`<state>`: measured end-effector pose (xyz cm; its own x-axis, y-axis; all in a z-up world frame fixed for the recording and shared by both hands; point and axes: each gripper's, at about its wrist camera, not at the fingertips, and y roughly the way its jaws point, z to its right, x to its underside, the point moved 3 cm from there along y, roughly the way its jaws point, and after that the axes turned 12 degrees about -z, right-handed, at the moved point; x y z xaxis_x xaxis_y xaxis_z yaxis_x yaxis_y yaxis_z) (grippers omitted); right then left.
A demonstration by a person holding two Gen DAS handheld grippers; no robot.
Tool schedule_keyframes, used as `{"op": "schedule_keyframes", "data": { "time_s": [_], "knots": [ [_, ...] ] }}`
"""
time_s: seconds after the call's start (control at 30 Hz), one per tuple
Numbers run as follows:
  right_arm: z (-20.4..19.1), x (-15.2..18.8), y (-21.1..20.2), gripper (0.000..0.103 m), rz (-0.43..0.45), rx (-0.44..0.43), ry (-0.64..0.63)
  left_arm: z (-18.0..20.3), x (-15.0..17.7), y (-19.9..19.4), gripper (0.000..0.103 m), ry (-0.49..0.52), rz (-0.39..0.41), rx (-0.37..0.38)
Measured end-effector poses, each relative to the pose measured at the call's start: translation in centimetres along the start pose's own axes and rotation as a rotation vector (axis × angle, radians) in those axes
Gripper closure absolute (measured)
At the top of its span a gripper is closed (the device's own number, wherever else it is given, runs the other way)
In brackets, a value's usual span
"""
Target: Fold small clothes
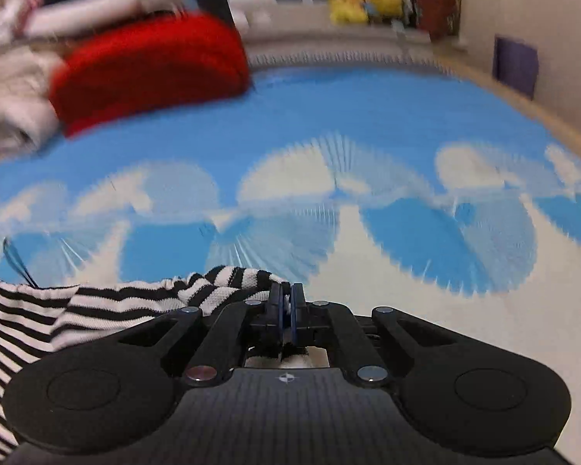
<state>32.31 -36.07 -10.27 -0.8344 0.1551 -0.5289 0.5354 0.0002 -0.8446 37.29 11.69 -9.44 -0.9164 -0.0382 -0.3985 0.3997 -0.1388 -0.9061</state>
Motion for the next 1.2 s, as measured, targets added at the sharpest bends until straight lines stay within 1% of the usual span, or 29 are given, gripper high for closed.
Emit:
{"op": "schedule_keyframes", "data": {
  "time_s": [0.07, 0.1, 0.13, 0.17, 0.2, 0.23, 0.3, 0.33, 0.4, 0.5, 0.57, 0.6, 0.67, 0.7, 0.73, 0.77, 0.8, 0.83, 0.9, 0.97, 1.0, 1.07, 1.17, 1.2],
  "knots": [
    [-0.5, 0.9, 2.2, 0.1, -0.072, 0.027, -0.022, -0.3, 0.4, 1.5, 0.098, -0.005, -0.036, -0.02],
    [-0.8, 1.5, 3.3, 0.098, -0.126, 0.025, -0.027, -0.2, 0.6, 1.8, 0.092, -0.007, -0.05, -0.028],
    [-1.0, 1.8, 3.7, 0.098, -0.141, 0.028, -0.03, -0.1, 0.7, 1.9, 0.085, -0.003, -0.06, -0.04],
    [-1.1, 2.0, 3.4, 0.094, -0.124, 0.037, -0.032, 0.0, 0.7, 1.8, 0.079, 0.002, -0.07, -0.052],
    [-0.9, 1.8, 3.0, 0.088, -0.128, 0.036, -0.022, 0.0, 0.8, 1.4, 0.069, 0.006, -0.079, -0.056],
    [-0.6, 1.6, 2.2, 0.085, -0.126, 0.016, 0.005, 0.0, 0.9, 0.9, 0.066, 0.003, -0.083, -0.049],
    [0.8, 1.3, -0.6, 0.076, -0.082, -0.054, 0.089, -0.4, 1.1, -1.2, 0.062, -0.034, -0.073, -0.023],
    [1.6, 1.3, -2.3, 0.075, -0.056, -0.078, 0.127, -0.8, 1.3, -2.5, 0.057, -0.058, -0.064, -0.005],
    [3.3, 1.6, -5.8, 0.069, -0.019, -0.107, 0.174, -1.3, 2.2, -5.4, 0.051, -0.084, -0.057, 0.027],
    [5.6, 3.0, -9.9, 0.065, -0.002, -0.137, 0.226, -2.1, 4.4, -9.8, 0.051, -0.091, -0.064, 0.03],
    [6.9, 5.0, -11.8, 0.061, -0.02, -0.178, 0.261, -2.5, 6.8, -12.1, 0.05, -0.074, -0.058, 0.063],
    [7.3, 6.3, -12.3, 0.059, -0.04, -0.194, 0.273, -2.8, 8.1, -12.8, 0.05, -0.083, -0.067, 0.087],
    [7.8, 8.8, -12.6, 0.055, -0.094, -0.212, 0.283, -3.5, 10.8, -13.1, 0.05, -0.125, -0.088, 0.133],
    [7.8, 10.1, -12.4, 0.055, -0.13, -0.219, 0.281, -3.8, 12.0, -12.8, 0.05, -0.142, -0.1, 0.149],
    [7.6, 11.0, -12.2, 0.055, -0.174, -0.226, 0.277, -4.0, 13.1, -12.1, 0.051, -0.149, -0.129, 0.155],
    [7.3, 11.6, -11.9, 0.055, -0.213, -0.235, 0.271, -4.1, 13.9, -11.1, 0.052, -0.152, -0.204, 0.128],
    [6.9, 12.0, -12.0, 0.055, -0.227, -0.237, 0.259, -4.2, 14.2, -10.6, 0.053, -0.153, -0.232, 0.108],
    [6.6, 12.3, -11.8, 0.055, -0.236, -0.224, 0.24, -4.4, 14.4, -10.3, 0.052, -0.15, -0.236, 0.102],
    [5.8, 12.9, -11.2, 0.055, -0.266, -0.183, 0.201, -4.7, 14.7, -9.7, 0.052, -0.152, -0.268, 0.099],
    [5.7, 13.4, -10.5, 0.054, -0.305, -0.156, 0.2, -5.0, 15.0, -8.8, 0.052, -0.167, -0.318, 0.086],
    [5.7, 13.6, -10.1, 0.053, -0.322, -0.147, 0.208, -5.0, 15.0, -8.6, 0.052, -0.169, -0.323, 0.078],
    [5.7, 13.9, -9.6, 0.05, -0.348, -0.136, 0.222, -5.0, 15.1, -8.4, 0.052, -0.171, -0.314, 0.088],
    [5.7, 14.1, -8.8, 0.049, -0.373, -0.122, 0.219, -4.7, 15.0, -8.2, 0.053, -0.165, -0.31, 0.101],
    [5.7, 14.2, -8.7, 0.049, -0.374, -0.117, 0.217, -4.5, 15.0, -8.2, 0.058, -0.154, -0.312, 0.1]
  ]
}}
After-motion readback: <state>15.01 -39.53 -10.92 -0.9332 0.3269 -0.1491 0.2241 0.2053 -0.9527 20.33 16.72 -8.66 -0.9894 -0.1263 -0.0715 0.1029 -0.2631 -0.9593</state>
